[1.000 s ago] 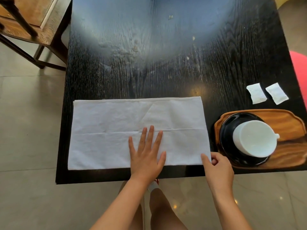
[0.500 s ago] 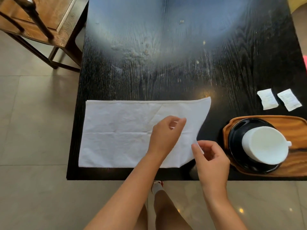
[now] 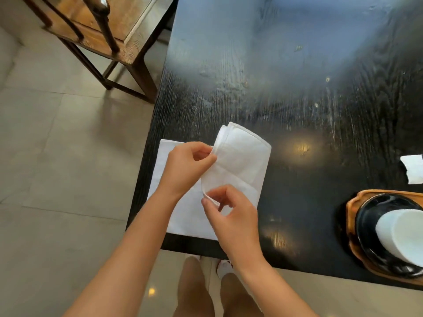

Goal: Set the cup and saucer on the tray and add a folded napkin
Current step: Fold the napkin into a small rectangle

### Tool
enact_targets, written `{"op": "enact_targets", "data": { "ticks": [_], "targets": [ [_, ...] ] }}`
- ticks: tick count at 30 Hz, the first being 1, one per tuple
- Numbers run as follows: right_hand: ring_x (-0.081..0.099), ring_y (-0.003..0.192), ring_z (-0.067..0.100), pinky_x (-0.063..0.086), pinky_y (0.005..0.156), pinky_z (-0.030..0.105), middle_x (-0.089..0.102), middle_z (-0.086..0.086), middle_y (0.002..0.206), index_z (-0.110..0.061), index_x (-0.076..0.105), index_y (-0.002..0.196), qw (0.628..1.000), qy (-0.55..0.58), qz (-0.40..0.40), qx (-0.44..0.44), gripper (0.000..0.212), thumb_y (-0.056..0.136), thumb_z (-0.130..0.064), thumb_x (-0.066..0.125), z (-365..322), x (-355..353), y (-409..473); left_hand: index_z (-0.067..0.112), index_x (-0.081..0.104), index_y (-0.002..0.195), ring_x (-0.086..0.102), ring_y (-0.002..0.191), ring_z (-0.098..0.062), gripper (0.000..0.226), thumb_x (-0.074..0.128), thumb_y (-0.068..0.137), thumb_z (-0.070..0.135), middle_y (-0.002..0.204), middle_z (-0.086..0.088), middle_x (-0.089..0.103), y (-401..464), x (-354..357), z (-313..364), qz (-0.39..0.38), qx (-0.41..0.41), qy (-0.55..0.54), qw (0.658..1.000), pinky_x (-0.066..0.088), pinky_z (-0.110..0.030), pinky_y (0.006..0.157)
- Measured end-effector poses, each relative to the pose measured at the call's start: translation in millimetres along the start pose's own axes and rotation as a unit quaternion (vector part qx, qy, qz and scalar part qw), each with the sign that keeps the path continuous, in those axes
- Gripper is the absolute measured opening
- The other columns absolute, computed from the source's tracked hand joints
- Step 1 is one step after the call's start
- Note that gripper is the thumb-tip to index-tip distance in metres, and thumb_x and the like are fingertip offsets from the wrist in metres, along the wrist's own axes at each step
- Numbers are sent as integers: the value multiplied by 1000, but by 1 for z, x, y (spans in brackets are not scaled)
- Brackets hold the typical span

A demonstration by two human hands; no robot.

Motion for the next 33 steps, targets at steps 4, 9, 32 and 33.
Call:
{"op": "enact_targets", "data": {
  "ticks": [4, 9, 32, 33],
  "targets": [
    [57, 78, 9, 50, 81, 23, 57, -18, 82, -24, 63, 90, 992, -65, -107, -8, 7, 83, -25, 64, -5, 47, 4, 18, 71, 89, 66, 80, -12, 12, 65, 83, 10, 84, 5, 70, -6, -43, -59, 30, -44, 12, 999, 55, -29, 71],
    [51, 76, 6, 47, 87, 35, 64, -5, 95, -20, 63, 99, 977, -126, -173, -12, 15, 85, -22, 58, 1, 90, 5, 21, 68, 89, 63, 78, -20, 10, 63, 84, 13, 83, 1, 67, -13, -59, -111, 61, -85, 62, 993, 55, -34, 70],
    [10, 143, 22, 10, 110, 52, 20, 3, 155, -26, 21, 147, 826, -486, -176, -222, 60, 91, -46, 31, 89, 72, 4, 14, 61, 83, 55, 67, -13, 12, 67, 76, 7, 80, -4, 59, -11, -31, -114, 150, -27, 159, 975, 46, -20, 62],
    [10, 143, 22, 10, 110, 52, 19, 3, 155, -27, 19, 147, 823, -493, -176, -220, 61, 91, -47, 32, 94, 62, 1, 14, 60, 84, 54, 68, -11, 11, 67, 77, 8, 82, -3, 58, -16, -22, -108, 140, -21, 152, 978, 47, -20, 62]
  ]
}}
Point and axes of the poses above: each hand's wrist, its own y-axis towards the middle knuckle, its own x-axis out of the palm, z = x × y, the point moved 2 cm from there along y, towards the middle knuckle
